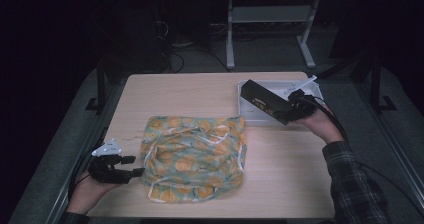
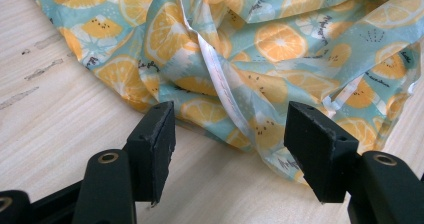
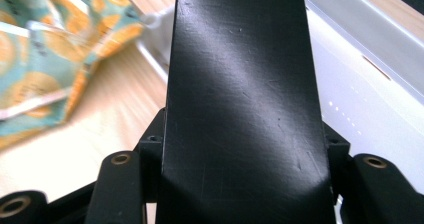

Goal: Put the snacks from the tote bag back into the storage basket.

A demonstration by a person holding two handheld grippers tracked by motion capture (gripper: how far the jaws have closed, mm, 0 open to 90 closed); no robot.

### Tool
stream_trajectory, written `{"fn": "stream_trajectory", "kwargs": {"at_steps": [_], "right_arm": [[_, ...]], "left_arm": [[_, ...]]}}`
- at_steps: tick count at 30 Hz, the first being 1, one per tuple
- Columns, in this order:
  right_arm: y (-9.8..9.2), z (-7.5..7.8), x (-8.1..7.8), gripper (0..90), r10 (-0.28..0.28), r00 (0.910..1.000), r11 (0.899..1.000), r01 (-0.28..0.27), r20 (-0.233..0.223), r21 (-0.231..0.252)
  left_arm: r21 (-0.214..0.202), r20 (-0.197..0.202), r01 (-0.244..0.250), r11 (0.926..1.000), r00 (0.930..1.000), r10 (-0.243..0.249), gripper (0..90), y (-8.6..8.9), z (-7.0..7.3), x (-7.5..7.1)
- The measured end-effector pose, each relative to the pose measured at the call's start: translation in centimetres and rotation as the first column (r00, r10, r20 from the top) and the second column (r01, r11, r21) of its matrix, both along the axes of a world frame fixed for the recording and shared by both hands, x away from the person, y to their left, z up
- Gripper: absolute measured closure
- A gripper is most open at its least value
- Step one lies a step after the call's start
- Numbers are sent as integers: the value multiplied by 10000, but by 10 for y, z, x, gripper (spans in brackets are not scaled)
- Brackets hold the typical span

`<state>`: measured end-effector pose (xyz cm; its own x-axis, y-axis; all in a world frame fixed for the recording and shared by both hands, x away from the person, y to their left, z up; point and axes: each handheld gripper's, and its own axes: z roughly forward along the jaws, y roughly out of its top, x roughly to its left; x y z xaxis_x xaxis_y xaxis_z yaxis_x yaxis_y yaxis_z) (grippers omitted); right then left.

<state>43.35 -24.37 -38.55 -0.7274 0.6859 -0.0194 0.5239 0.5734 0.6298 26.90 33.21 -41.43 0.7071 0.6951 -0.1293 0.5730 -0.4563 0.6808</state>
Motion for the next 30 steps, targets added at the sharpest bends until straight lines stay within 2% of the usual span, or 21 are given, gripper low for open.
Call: {"fn": "stream_trajectory", "kwargs": {"at_steps": [2, 7, 10, 14, 16, 17, 19, 20, 21, 24, 30], "right_arm": [[-7, -4, 7, 418, -217, 9996, 9998, 218, -164, 31], [-16, -9, 19, 418, -421, 9988, 9991, 419, -230, -112], [-25, -16, 32, 417, -734, 9966, 9973, 735, -380, 13], [-29, -21, 41, 417, -858, 9950, 9963, 855, -506, -93], [-31, -24, 46, 416, -932, 9947, 9955, 924, -423, -204], [-33, -27, 49, 416, -1105, 9929, 9938, 1100, -445, -131], [-33, -29, 51, 416, -1138, 9918, 9935, 1135, -575, -88], [-33, -32, 53, 415, -1157, 9911, 9932, 1148, -650, -182], [-33, -39, 55, 415, -1199, 9898, 9921, 1166, -769, -468], [-33, -46, 57, 414, -1352, 9857, 9899, 1300, -1002, -565], [-32, -51, 59, 411, -1363, 9835, 9891, 1283, -1192, -722]], "left_arm": [[97, 26, 27, 9999, 10000, -28, 368, 2, 1, 0], [-8, 49, -158, 9999, 9999, 158, 367, 7, 1, -1], [20, 28, -185, 9998, 9998, 185, 367, 9, 0, -1], [71, 23, -166, 9998, 9999, 166, 367, 10, 0, 0], [124, 11, -130, 9998, 9999, 130, 367, 9, 0, 0], [142, -3, -117, 9998, 9999, 117, 367, 9, 0, 0], [135, 8, -109, 9998, 9999, 109, 367, 10, -1, 0], [132, 0, -119, 9998, 9999, 119, 367, 10, -1, 0], [51, 5, -174, 9998, 9998, 174, 367, 10, -1, 0], [79, 3, -183, 9998, 9998, 183, 367, 11, -1, 0], [103, -3, -202, 9997, 9998, 202, 367, 13, 0, 0]]}}
